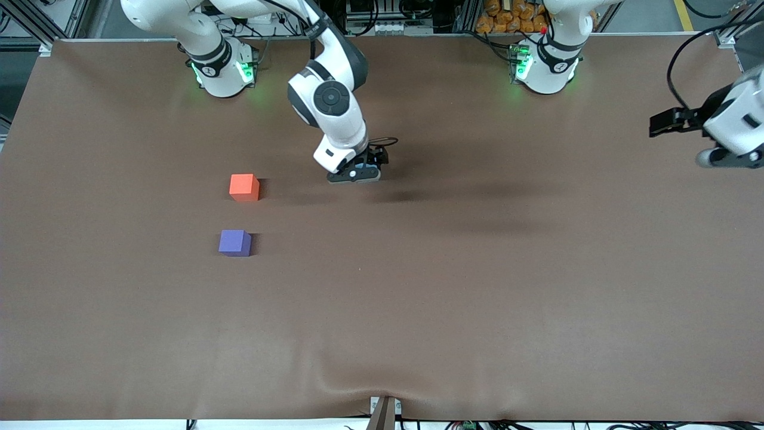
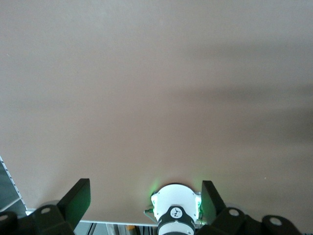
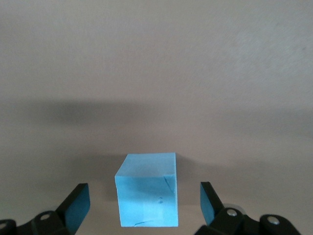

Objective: Place blue block between orange and purple blocks
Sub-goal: 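Grasp the blue block with the right gripper while the left gripper retracts, then carry the blue block with the right gripper toward the orange block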

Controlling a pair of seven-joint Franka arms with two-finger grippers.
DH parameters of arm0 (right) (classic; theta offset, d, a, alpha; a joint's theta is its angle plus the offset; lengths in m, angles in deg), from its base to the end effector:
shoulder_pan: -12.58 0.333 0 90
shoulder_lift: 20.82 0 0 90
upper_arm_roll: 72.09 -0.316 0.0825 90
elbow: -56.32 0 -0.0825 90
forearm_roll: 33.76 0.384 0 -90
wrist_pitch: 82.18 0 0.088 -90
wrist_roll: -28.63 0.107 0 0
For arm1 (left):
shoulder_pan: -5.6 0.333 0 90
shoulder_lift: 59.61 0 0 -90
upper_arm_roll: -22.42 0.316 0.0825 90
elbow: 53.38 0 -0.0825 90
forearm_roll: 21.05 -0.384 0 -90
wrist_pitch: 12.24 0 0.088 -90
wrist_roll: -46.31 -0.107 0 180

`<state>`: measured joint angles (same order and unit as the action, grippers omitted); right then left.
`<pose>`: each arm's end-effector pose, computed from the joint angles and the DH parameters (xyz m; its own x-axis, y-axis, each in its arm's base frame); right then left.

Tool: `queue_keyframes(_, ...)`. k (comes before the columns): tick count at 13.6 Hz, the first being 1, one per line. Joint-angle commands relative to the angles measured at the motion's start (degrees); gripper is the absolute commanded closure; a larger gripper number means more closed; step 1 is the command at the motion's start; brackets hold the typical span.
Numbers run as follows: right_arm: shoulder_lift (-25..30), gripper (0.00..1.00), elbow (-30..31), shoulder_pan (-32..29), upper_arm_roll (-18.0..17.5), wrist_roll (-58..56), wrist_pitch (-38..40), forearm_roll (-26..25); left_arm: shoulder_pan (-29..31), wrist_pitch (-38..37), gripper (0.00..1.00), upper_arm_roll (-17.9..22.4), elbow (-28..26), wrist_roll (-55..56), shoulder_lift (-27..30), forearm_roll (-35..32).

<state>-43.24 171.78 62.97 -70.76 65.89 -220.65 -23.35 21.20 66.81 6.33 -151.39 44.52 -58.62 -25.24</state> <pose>0.3952 0.4576 0.2582 0.9950 0.0750 -0.0655 0.0689 -0.9934 -0.0915 0.5192 0.0034 0.5564 0.9502 -0.0239 -0.3109 -0.0472 -0.9966 -0.0676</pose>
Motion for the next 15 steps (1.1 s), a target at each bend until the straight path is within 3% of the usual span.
queue_keyframes(1,-0.35,0.0,0.48,1.81,0.87,1.07,-0.75,0.14,0.49,4.34,0.0,-0.96,-6.65,-0.85,2.69,-0.3)
queue_keyframes(3,-0.44,0.0,1.17,2.08,0.96,1.07,-0.83,-0.03,0.49,5.93,0.0,-1.14,-7.11,-0.76,3.13,0.23)
queue_keyframes(5,-0.78,0.0,2.75,2.17,0.87,1.07,-3.45,-0.82,0.4,9.26,0.0,-1.14,-4.49,0.2,2.87,2.86)
queue_keyframes(9,-2.19,0.0,4.08,3.66,0.96,3.34,-6.9,-0.91,-1.35,8.84,0.0,-1.41,-0.6,0.74,3.04,2.96)
queue_keyframes(11,-3.5,0.2,3.47,5.15,0.96,4.41,-6.99,-1.18,-4.15,8.49,0.0,-1.06,-0.52,1.26,2.96,2.7)
queue_keyframes(14,-2.99,0.94,2.59,4.19,1.22,3.88,-5.94,-1.35,-11.88,8.14,0.0,5.07,1.41,4.51,3.14,2.17)
queue_keyframes(15,-1.24,1.0,2.24,2.97,2.0,3.88,-4.8,-1.35,-14.78,7.44,0.0,8.23,2.38,4.69,3.14,2.17)
